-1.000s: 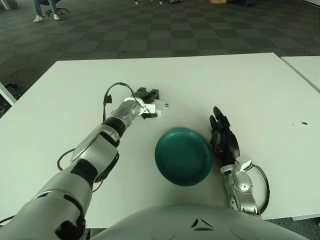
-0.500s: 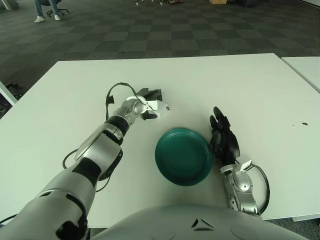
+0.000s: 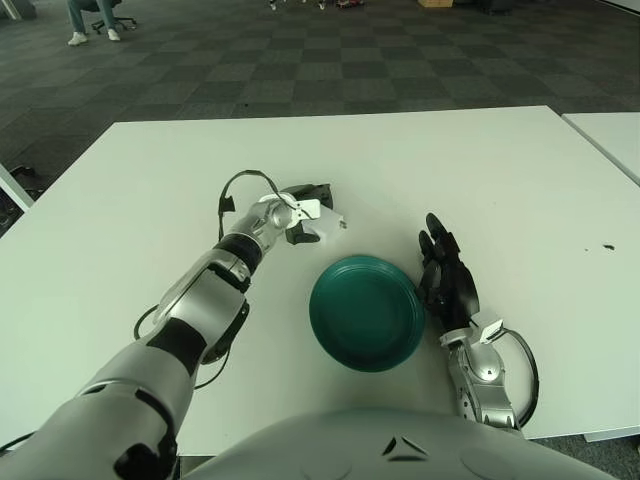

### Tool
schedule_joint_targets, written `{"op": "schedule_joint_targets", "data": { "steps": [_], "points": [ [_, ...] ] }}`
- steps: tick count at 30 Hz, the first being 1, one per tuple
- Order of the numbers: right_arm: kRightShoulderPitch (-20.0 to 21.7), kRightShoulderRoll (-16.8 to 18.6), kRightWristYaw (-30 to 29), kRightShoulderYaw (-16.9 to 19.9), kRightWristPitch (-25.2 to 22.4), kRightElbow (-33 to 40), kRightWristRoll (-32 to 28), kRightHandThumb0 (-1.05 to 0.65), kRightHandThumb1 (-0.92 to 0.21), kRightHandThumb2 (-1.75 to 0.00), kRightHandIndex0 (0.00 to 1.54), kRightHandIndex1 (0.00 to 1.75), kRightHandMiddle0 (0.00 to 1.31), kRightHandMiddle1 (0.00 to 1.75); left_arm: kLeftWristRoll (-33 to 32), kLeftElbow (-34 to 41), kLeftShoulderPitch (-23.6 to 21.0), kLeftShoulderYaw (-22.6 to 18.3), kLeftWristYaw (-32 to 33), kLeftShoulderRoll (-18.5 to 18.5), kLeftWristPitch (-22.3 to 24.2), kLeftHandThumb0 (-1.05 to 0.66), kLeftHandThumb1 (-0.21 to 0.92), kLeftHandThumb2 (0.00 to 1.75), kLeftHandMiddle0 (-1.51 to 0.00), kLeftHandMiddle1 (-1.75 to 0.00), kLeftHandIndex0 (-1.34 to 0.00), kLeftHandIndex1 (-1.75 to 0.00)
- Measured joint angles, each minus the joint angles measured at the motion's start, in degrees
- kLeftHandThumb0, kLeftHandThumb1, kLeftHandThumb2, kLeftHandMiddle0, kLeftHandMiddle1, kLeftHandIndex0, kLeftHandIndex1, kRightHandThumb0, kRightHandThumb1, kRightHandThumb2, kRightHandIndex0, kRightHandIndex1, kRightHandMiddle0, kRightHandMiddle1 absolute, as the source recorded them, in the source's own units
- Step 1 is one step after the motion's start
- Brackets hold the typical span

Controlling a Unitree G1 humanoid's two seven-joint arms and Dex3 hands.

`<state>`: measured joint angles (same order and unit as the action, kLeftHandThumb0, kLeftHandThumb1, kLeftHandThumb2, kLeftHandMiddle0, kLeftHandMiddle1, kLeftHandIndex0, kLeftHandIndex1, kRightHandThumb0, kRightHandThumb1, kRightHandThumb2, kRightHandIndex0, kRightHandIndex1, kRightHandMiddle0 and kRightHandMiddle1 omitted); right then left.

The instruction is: Put the charger into the plate.

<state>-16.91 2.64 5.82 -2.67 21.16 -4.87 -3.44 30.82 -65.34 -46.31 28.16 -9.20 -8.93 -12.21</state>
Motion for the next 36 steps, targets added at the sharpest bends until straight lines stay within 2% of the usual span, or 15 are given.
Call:
{"op": "schedule_joint_targets", "data": {
  "steps": [4, 11, 17, 23, 28, 36],
  "points": [
    [0.02, 0.07, 0.0, 0.0, 0.04, 0.12, -0.05, -1.0, -0.92, -0.95, 0.07, 0.01, 0.0, 0.21, -1.27, 3.83, 1.16, -1.15, -2.32, -1.22, -0.12, -0.49, 0.26, 1.38, -1.15, -1.75, -0.65, -1.75],
    [-0.15, 0.33, -0.01, -0.04, 0.36, 1.03, -0.05, -1.0, -0.92, -0.96, 0.07, 0.0, 0.0, 0.2, -2.19, 19.99, 7.6, -2.86, -6.63, -4.86, 1.4, -0.49, 0.26, 1.38, -1.15, -1.75, -0.65, -1.75],
    [-0.21, 0.41, -0.18, -0.19, 0.12, 1.04, 0.01, -1.0, -0.92, -0.96, 0.06, 0.0, 0.0, 0.18, -4.21, 33.26, 12.3, -5.93, -7.48, -6.92, 1.98, -0.5, 0.24, 1.41, -1.15, -1.75, -0.67, -1.75],
    [-0.41, 0.54, -0.41, -0.22, -0.45, 1.04, -0.05, -0.99, -0.92, -0.95, 0.07, 0.0, 0.0, 0.19, -6.72, 43.54, 14.05, -9.18, -8.7, -8.6, 3.34, -0.5, 0.22, 1.43, -1.17, -1.75, -0.68, -1.75],
    [-0.41, 0.77, -0.51, -0.22, -0.69, 1.04, -0.11, -0.98, -0.92, -0.95, 0.07, 0.01, 0.0, 0.21, -8.68, 48.45, 15.41, -11.13, -9.36, -8.91, 5.03, -0.51, 0.21, 1.44, -1.18, -1.75, -0.69, -1.75],
    [-0.38, 0.93, -0.5, -0.17, -0.69, 1.12, -0.37, -0.98, -0.92, -0.95, 0.08, 0.0, 0.0, 0.22, -10.37, 63.2, 22.51, -11.46, -12.43, -8.65, 10.65, -0.52, 0.19, 1.47, -1.2, -1.75, -0.71, -1.75]
  ]
}}
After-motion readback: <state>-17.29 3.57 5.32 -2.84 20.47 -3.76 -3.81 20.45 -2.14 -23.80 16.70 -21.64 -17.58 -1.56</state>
